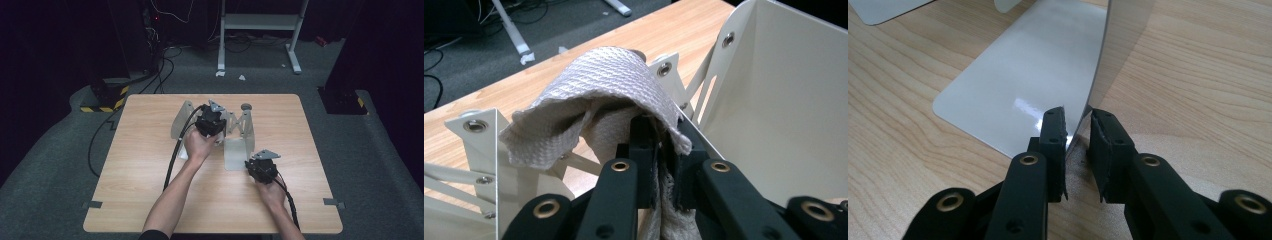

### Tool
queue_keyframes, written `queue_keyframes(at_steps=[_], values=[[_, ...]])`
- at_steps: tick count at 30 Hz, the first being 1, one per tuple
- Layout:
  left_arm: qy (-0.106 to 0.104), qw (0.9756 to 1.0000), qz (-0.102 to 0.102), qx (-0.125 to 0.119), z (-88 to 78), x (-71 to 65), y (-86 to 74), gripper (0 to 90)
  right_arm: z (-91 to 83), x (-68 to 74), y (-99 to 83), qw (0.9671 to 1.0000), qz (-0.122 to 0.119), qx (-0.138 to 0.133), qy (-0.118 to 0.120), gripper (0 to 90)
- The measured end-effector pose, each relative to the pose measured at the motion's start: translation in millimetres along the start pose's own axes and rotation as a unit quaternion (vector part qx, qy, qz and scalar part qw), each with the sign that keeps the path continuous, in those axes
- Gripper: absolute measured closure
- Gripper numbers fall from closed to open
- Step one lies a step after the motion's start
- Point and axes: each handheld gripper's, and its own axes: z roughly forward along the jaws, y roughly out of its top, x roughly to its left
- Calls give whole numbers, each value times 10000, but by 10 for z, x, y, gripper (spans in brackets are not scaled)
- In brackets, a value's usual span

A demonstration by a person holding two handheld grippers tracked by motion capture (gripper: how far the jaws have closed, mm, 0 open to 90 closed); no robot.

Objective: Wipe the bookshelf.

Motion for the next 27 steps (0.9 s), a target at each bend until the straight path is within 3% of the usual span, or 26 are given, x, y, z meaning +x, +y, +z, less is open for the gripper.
queue_keyframes(at_steps=[7, 14, 27], values=[[-68, 9999, 5, 94, 76, -16, -47, 823, 0, 0, 0, 10000, 11, 1, 2, 768], [-174, 9992, -69, 344, 228, -9, -186, 822, 0, 2, 1, 10000, 32, 1, 10, 768], [-198, 9976, -49, 669, 421, -55, -390, 822, -1, 6, 0, 10000, 30, 4, 3, 768]])
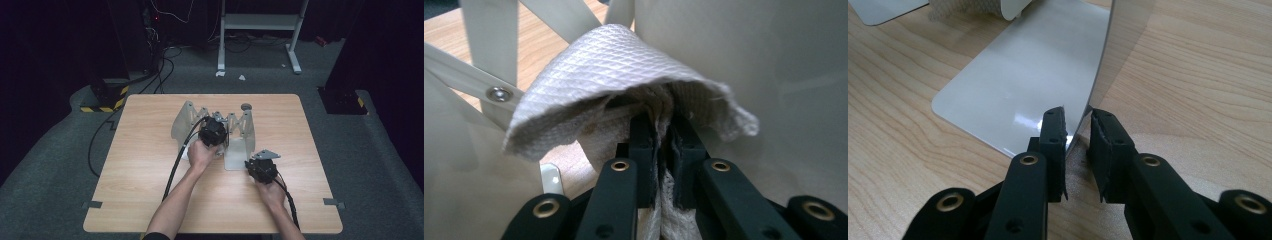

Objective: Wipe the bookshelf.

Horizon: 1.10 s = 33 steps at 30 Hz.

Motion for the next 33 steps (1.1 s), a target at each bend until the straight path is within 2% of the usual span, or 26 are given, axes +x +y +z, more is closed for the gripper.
queue_keyframes(at_steps=[13, 17, 22, 33], values=[[-108, 9993, -116, 350, 212, 5, -169, 822, 1, -6, -1, 10000, -18, -3, 3, 768], [-156, 9993, -156, 288, 211, 7, -207, 822, 0, -5, -1, 10000, -18, -2, 0, 769], [-181, 9996, -117, 158, 114, 10, -169, 822, 0, -2, -1, 10000, -27, -7, -1, 769], [-206, 9995, 24, -251, -248, -11, 19, 821, 0, 0, -1, 10000, -19, -4, 3, 769]])
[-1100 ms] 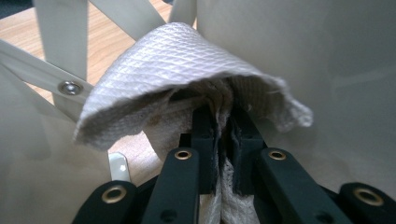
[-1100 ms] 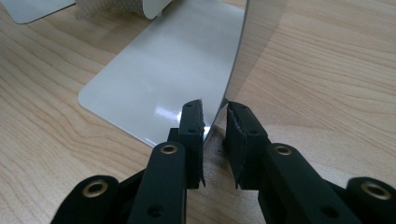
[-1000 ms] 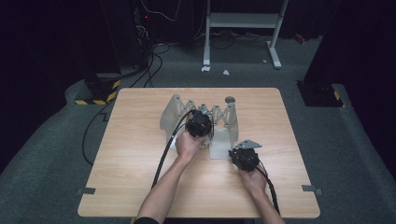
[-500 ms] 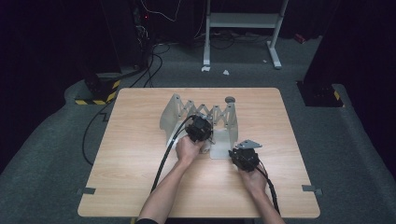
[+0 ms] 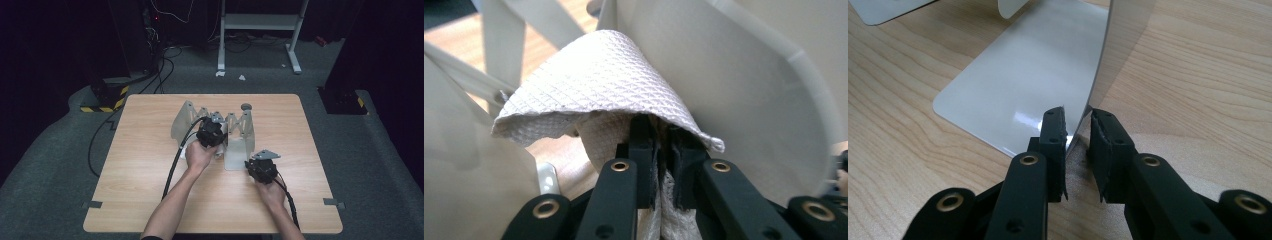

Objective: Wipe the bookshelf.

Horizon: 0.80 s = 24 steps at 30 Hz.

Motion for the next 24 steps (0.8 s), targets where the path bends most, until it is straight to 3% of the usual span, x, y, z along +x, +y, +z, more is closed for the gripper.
queue_keyframes(at_steps=[13, 24], values=[[-28, 9995, 129, -277, -278, -50, 142, 819, 0, 1, -1, 10000, -4, 5, -4, 768], [-47, 9992, 214, -336, -408, -166, 74, 818, -1, 1, -2, 10000, -22, 5, -13, 769]])
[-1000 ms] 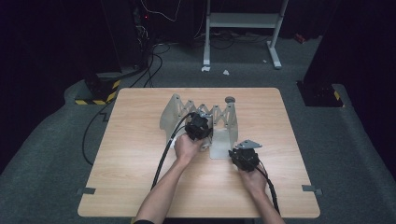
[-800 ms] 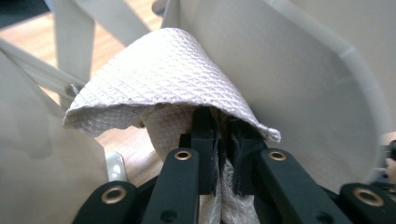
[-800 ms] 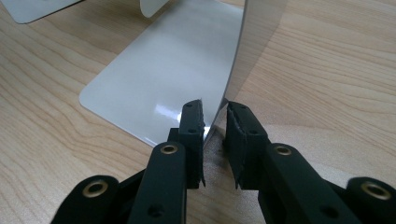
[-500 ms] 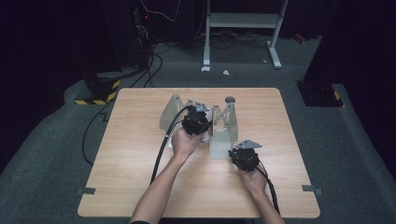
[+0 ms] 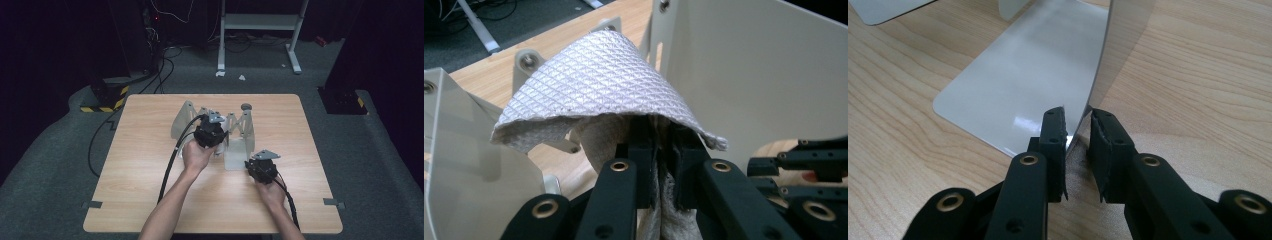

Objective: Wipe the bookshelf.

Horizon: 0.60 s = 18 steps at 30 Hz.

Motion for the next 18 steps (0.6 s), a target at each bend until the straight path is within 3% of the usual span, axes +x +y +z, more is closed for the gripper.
queue_keyframes(at_steps=[9, 18], values=[[-15, 10000, 15, 42, -7, -74, -140, 815, -1, 3, 0, 10000, 8, -1, -1, 769], [-44, 9996, -72, 276, 144, -118, -323, 811, -1, 4, 0, 10000, 9, -1, 1, 768]])
